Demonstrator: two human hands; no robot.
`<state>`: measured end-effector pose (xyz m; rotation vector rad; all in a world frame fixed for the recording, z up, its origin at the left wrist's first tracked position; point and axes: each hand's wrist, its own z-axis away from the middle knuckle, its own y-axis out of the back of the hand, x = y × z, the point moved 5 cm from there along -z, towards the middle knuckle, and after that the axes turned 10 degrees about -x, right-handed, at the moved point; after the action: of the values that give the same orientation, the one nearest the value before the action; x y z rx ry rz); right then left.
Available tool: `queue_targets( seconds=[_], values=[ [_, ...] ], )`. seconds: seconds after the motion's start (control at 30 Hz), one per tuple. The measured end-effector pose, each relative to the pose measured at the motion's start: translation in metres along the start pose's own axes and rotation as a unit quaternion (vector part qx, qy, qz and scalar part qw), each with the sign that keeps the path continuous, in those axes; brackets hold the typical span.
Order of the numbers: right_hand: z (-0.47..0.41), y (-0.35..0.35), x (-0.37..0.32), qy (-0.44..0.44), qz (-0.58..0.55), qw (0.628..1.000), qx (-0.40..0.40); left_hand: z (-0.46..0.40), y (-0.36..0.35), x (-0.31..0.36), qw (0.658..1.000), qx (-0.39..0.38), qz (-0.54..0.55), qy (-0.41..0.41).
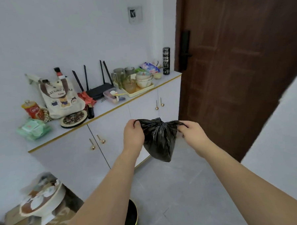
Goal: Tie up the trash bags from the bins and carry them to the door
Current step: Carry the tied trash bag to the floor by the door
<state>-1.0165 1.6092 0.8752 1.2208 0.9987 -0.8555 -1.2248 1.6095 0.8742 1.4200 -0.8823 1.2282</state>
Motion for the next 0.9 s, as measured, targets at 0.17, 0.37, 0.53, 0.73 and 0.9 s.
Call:
queue_targets(
  seconds=[0.17, 0.37, 0.53, 0.73, 0.9],
  values=[
    [0.037, 0.116, 0.032, -0.006, -0.063, 0.995, 0.073, 0.004, -0.126, 0.033, 0.996, -0.091, 0.013, -0.014],
    [0.087, 0.252, 0.093, -0.051, -0.09, 0.975, 0.198, 0.016, -0.299, 0.042, 0.98, -0.2, 0.013, -0.008],
    [0.116, 0.336, 0.155, -0.109, -0.123, 0.952, 0.259, 0.014, -0.432, 0.026, 0.953, -0.303, 0.011, 0.005],
    [0.142, 0.415, 0.215, -0.142, -0.139, 0.928, 0.316, 0.026, -0.564, 0.01, 0.928, -0.372, -0.01, 0.009],
    [0.153, 0.477, 0.289, -0.189, -0.13, 0.922, 0.313, 0.052, -0.651, -0.013, 0.92, -0.387, -0.017, 0.059]
  ],
)
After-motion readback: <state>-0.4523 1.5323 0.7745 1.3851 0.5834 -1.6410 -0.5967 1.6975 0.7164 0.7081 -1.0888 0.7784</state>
